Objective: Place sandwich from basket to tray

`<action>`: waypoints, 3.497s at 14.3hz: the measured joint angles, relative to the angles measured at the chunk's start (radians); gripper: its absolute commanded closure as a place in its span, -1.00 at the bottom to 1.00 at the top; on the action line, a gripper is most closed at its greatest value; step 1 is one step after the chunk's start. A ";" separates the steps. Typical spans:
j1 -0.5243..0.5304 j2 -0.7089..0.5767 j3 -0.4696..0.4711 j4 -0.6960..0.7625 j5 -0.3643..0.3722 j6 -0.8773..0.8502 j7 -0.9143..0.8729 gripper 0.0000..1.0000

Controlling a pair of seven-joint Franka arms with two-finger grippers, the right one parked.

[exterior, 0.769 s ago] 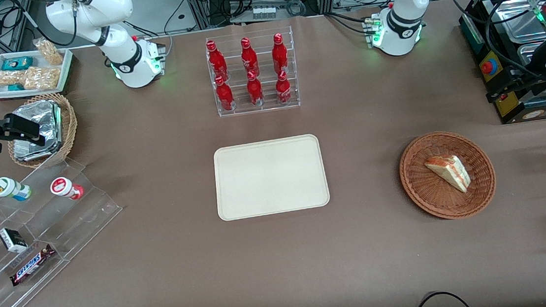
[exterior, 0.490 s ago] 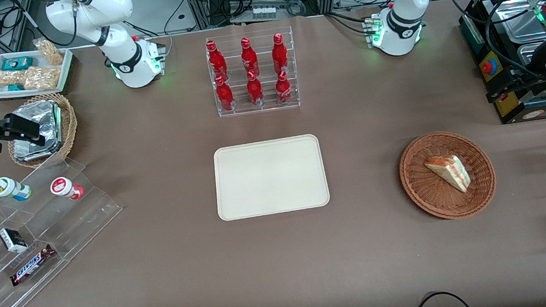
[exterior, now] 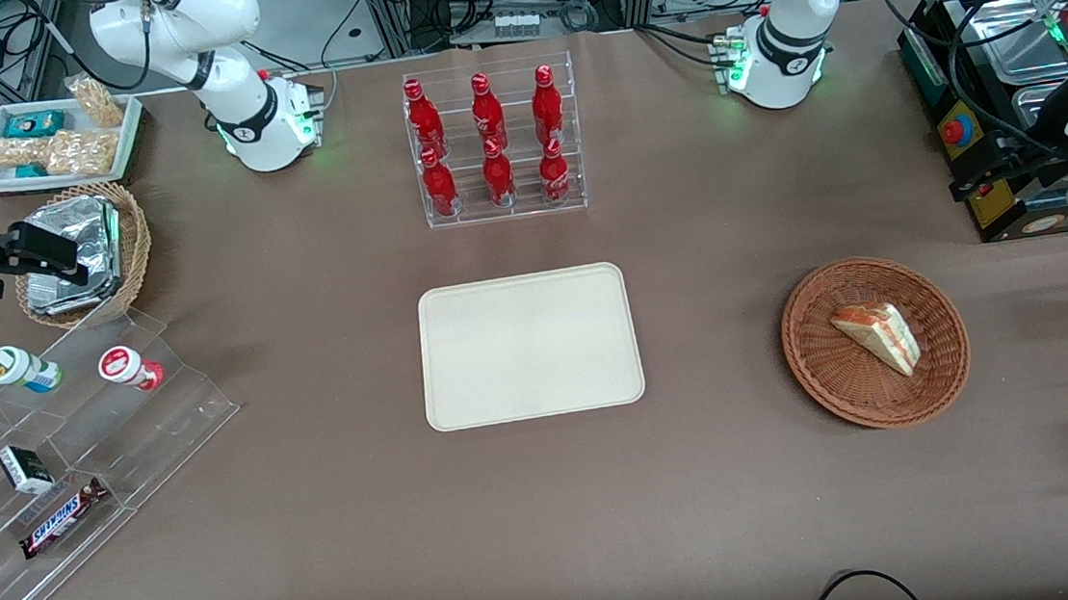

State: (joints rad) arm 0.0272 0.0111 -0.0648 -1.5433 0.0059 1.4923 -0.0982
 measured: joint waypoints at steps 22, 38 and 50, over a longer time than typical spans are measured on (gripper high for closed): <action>0.015 0.158 0.050 -0.521 -0.003 0.756 -0.139 -1.00; 0.023 0.303 0.044 -0.594 -0.007 0.926 -0.858 0.77; -0.072 0.248 -0.124 -0.349 -0.007 0.546 -0.456 0.84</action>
State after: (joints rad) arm -0.0447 0.2594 -0.1883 -1.8921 -0.0015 2.0382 -0.5538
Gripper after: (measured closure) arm 0.855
